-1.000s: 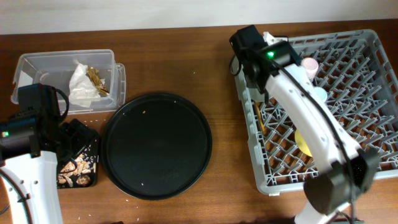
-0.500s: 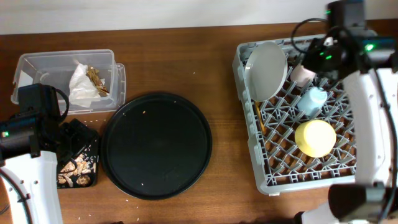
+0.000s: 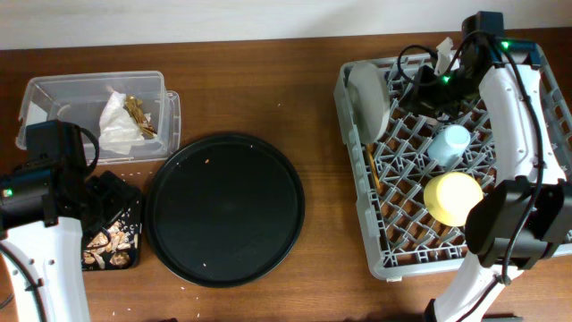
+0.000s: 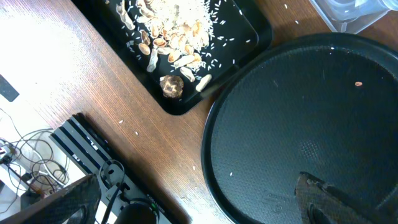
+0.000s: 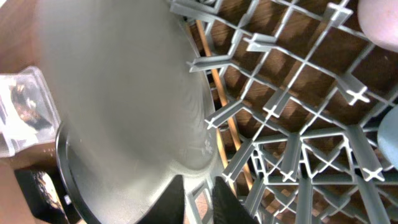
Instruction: Sort waste into correct bins and load items into the dishwasher rack
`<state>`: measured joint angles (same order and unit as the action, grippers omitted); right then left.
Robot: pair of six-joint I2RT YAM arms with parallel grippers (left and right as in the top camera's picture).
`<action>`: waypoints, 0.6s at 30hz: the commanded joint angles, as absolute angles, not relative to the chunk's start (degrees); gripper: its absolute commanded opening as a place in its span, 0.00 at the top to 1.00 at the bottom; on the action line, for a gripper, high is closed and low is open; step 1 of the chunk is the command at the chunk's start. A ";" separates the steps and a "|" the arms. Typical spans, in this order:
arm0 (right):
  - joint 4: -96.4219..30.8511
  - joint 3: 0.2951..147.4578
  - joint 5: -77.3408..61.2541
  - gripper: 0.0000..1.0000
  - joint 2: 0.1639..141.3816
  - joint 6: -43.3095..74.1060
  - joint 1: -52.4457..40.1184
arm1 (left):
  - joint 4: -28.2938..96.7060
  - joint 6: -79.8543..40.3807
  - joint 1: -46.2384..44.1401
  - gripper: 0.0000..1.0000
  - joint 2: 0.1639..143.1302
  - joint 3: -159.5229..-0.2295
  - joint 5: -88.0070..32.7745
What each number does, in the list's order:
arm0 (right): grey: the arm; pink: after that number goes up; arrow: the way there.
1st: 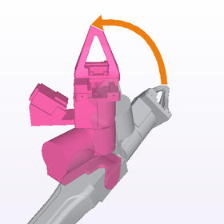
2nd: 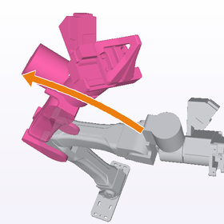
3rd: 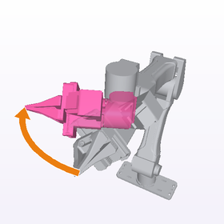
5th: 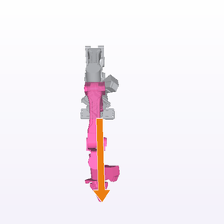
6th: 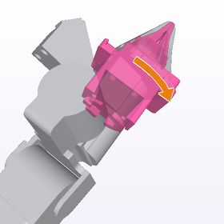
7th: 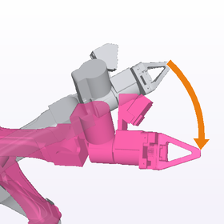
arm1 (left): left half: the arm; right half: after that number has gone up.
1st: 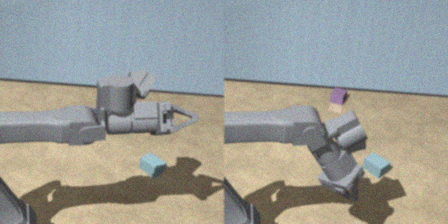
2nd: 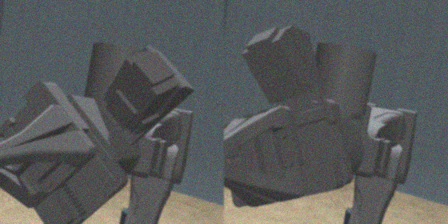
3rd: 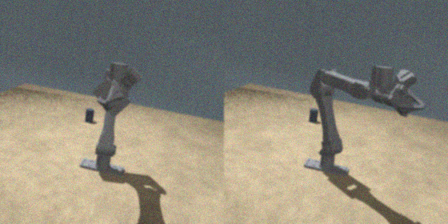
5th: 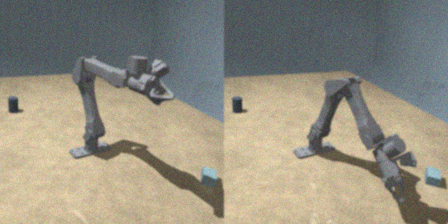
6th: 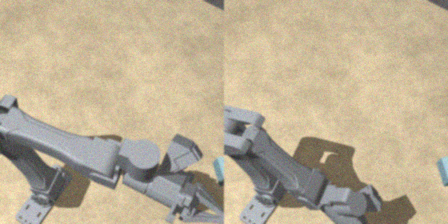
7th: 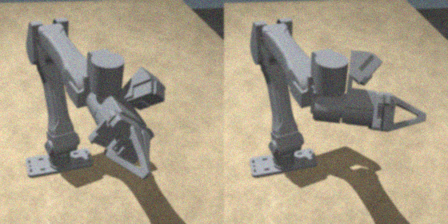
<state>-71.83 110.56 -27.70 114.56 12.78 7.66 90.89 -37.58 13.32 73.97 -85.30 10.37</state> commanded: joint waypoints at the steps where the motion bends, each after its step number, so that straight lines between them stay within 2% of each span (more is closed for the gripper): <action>1: -72.29 110.83 -32.51 0.78 109.65 7.42 7.35 | 90.96 -37.74 13.67 0.01 73.69 -85.86 10.79; 6: -78.76 110.83 -32.51 0.73 101.32 4.29 7.03 | 90.96 -37.74 13.67 0.01 73.69 -85.86 10.79; 11: -89.82 110.78 -29.15 0.75 94.15 0.19 5.39 | 90.96 -37.74 13.67 0.01 73.69 -85.86 10.79; 18: -96.79 107.87 -21.54 0.74 81.91 0.25 -4.69 | 90.96 -37.74 13.67 0.01 73.69 -85.86 10.79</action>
